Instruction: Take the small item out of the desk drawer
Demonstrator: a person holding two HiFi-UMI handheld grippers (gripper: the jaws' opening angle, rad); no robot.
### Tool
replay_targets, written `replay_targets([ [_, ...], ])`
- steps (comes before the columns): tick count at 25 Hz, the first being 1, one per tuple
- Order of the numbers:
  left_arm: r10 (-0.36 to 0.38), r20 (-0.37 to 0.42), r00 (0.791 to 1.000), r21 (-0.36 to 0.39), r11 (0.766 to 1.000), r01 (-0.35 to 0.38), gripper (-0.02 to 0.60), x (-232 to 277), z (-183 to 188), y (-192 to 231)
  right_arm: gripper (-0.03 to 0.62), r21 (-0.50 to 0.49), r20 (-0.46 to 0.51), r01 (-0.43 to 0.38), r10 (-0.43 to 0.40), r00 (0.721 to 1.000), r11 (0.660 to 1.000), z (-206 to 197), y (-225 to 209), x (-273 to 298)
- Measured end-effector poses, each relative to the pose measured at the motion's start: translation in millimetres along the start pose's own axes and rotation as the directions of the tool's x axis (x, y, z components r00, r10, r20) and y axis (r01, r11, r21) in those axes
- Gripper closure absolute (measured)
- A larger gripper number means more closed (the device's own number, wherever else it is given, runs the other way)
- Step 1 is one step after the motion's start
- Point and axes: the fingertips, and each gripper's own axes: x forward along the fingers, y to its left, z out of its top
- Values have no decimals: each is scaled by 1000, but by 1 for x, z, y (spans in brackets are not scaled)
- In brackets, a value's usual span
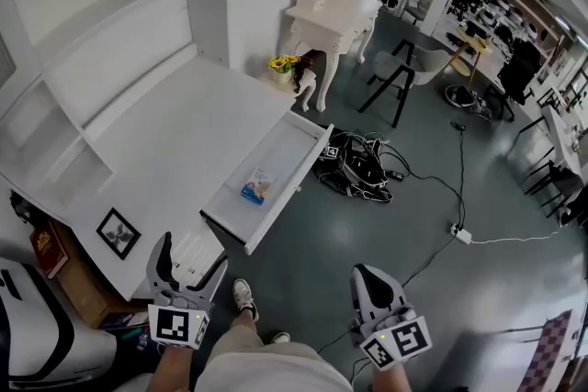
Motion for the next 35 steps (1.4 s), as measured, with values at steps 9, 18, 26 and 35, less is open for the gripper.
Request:
replay_targets([
  [9,-123,-98,988,-105,988,113,121,101,-44,40,586,-49,-30,-7,6,1000,999,31,-3,132],
  [18,-268,-179,947,-160,957,241,123,184,-117,30,586,-66,-72,87,-92,993,994,44,-31,182],
  [26,-260,-281,924,-163,962,221,123,236,-162,6,586,-45,-58,74,-77,995,996,46,-87,199],
  [35,-148,-436,887,-119,987,106,123,268,-217,-9,586,-8,-39,-73,72,997,997,47,-144,237],
])
